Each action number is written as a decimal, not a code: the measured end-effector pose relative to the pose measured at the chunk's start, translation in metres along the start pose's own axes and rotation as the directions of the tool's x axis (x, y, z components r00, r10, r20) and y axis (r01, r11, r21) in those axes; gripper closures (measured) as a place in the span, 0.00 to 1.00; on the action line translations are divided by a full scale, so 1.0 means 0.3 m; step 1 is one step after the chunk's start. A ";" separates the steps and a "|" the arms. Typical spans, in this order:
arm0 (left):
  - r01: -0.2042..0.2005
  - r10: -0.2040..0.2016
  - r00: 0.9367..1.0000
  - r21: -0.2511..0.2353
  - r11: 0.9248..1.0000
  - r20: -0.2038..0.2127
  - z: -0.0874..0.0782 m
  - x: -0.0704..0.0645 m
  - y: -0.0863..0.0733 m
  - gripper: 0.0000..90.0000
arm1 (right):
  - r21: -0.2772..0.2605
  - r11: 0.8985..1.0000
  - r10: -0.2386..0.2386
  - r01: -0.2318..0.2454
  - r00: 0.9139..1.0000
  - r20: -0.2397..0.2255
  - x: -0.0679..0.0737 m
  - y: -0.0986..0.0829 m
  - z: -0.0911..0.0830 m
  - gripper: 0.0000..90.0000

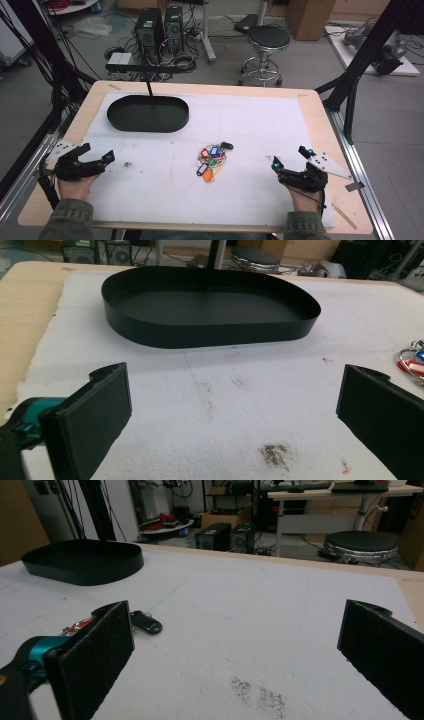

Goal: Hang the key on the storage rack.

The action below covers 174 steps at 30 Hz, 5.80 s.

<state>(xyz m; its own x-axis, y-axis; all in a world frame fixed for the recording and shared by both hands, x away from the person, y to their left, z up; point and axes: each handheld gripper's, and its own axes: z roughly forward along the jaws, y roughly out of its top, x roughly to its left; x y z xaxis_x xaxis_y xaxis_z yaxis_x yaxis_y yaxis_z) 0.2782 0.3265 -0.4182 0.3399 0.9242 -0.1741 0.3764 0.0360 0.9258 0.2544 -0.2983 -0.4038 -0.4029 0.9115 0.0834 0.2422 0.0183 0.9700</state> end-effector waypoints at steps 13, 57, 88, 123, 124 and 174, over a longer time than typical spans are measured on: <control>-0.005 0.005 1.000 -0.003 1.000 0.005 0.000 -0.002 -0.001 0.02 | 0.014 1.000 -0.017 0.016 1.000 0.006 0.003 -0.001 0.005 0.01; -0.013 0.013 1.000 -0.003 1.000 0.012 0.001 -0.012 -0.003 0.02 | 0.128 0.986 -0.096 0.102 0.994 -0.053 0.110 0.076 0.160 0.01; -0.014 0.014 1.000 -0.007 1.000 0.015 0.003 -0.014 -0.003 0.02 | 0.231 0.963 -0.106 0.138 0.983 -0.147 0.207 0.081 0.314 0.01; -0.021 0.021 1.000 -0.001 1.000 0.022 0.009 -0.016 -0.003 0.02 | 0.458 0.847 -0.146 0.271 0.946 -0.289 0.320 0.022 0.514 0.01; -0.021 0.021 1.000 -0.001 1.000 0.022 0.009 -0.016 -0.003 0.02 | 0.461 0.844 -0.147 0.272 0.946 -0.288 0.324 0.020 0.520 0.01; -0.020 0.020 1.000 -0.003 1.000 0.023 0.009 -0.016 -0.003 0.02 | 0.479 0.848 -0.069 0.225 0.944 -0.322 0.335 0.081 0.532 0.88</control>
<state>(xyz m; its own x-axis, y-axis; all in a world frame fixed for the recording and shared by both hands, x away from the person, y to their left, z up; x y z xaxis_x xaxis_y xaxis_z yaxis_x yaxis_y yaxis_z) 0.2786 0.3211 -0.4193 0.3673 0.9157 -0.1629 0.3665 0.0185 0.9303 0.3608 -0.1405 -0.4082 -0.6811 0.7273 0.0847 0.5373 0.4178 0.7326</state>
